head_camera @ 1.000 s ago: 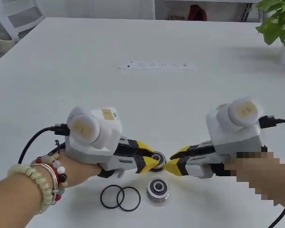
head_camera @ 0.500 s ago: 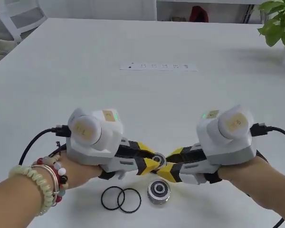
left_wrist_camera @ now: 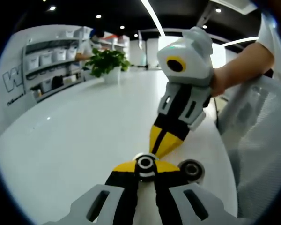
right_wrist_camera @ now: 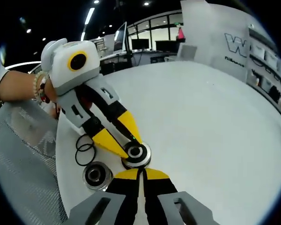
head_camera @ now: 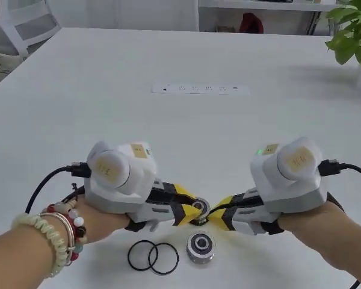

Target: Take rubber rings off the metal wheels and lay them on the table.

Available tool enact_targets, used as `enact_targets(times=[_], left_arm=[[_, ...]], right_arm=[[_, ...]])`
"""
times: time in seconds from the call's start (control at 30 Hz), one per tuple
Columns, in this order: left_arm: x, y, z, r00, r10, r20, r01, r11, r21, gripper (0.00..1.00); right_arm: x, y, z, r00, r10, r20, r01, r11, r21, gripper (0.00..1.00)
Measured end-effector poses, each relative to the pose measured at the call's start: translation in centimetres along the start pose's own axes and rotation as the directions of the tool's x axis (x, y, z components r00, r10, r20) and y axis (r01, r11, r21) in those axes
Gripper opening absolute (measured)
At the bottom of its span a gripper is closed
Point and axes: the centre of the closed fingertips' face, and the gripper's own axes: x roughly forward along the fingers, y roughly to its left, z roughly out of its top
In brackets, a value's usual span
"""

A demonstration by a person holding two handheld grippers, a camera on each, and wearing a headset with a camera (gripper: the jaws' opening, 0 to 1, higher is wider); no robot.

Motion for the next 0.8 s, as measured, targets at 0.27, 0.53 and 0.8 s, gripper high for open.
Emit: enact_targets(times=[0.27,0.53,0.8], left_arm=[[-0.1,0.1,0.0,1.0,0.005,-0.001,-0.005,1.0,-0.002,0.13],[0.0,0.2,0.0,1.0,0.007,-0.001,-0.007,1.0,-0.004,0.13],[0.0,0.1,0.0,1.0,0.002,0.002,-0.002,1.0,0.001,0.13]], right_arm=[[-0.4,-0.6,0.5,0.999,-0.011,0.044,0.006,0.994,0.108,0.0],[-0.6,-0.7,1.1,0.9938,0.001,0.111,-0.038,0.942,0.335,0.0],[-0.9,0.0,1.5,0.9854,0.03,0.168,-0.116,0.839,0.531,0.0]])
